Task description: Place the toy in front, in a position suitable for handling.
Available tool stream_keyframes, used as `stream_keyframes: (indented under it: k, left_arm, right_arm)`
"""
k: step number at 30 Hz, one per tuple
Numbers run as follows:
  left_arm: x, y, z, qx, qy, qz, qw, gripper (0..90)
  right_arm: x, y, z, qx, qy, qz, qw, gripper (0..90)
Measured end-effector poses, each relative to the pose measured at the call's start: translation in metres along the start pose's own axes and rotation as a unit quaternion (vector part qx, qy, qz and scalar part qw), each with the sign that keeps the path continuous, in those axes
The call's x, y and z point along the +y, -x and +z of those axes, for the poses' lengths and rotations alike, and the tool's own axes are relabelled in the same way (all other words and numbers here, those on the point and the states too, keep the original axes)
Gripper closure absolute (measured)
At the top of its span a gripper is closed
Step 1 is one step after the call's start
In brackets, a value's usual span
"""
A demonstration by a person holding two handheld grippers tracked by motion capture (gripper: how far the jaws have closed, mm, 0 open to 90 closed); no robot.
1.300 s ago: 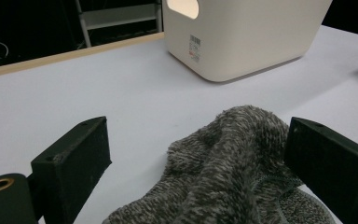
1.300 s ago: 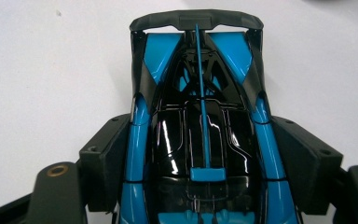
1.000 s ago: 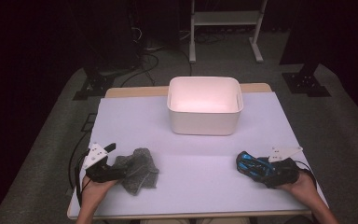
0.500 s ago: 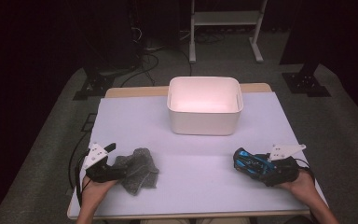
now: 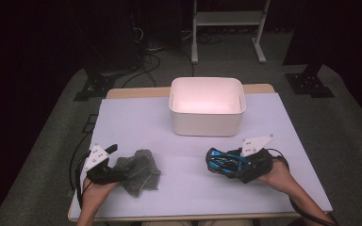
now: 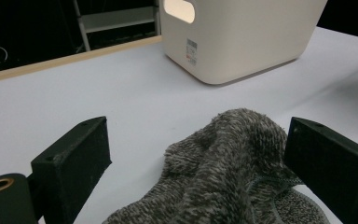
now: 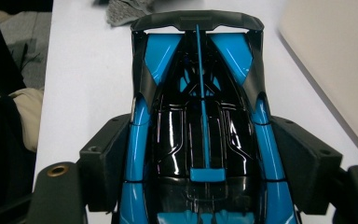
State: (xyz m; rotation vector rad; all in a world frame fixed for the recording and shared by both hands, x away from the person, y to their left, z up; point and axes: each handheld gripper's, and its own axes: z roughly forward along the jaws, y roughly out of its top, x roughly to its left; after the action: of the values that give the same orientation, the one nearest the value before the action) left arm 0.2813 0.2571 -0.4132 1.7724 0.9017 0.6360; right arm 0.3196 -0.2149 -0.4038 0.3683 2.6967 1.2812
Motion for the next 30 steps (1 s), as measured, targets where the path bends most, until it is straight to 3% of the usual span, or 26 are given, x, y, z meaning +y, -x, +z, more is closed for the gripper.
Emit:
stream_keyframes:
  k: [5, 12, 19, 22, 26, 30]
  left_arm:
    - [0.000, -0.001, -0.001, 0.001, 0.002, 0.000, 1.0000, 6.1]
    - [0.000, 0.000, 0.000, -0.007, -0.001, 0.002, 1.0000, 6.1]
    - [0.000, 0.001, 0.002, -0.017, -0.008, 0.009, 0.9998, 6.1]
    - [0.000, 0.001, 0.003, -0.018, -0.016, 0.013, 0.9996, 6.2]
    - [-0.001, 0.002, 0.004, -0.024, -0.022, 0.015, 0.9994, 6.2]
    - [-0.001, 0.003, 0.006, -0.031, -0.028, 0.016, 0.9990, 6.2]
  right_arm:
    - [0.022, -0.001, 0.028, 0.029, -0.015, -0.023, 0.9992, 24.9]
    - [0.032, -0.006, 0.057, 0.060, -0.029, -0.031, 0.9973, 24.9]
    - [0.029, -0.011, 0.084, 0.081, -0.061, -0.047, 0.9937, 24.9]
    - [0.026, -0.012, 0.089, 0.078, -0.068, -0.050, 0.9933, 24.9]
    - [0.018, -0.011, 0.098, 0.092, -0.070, -0.036, 0.9927, 24.7]
    - [0.016, -0.014, 0.100, 0.084, -0.073, -0.050, 0.9925, 24.4]
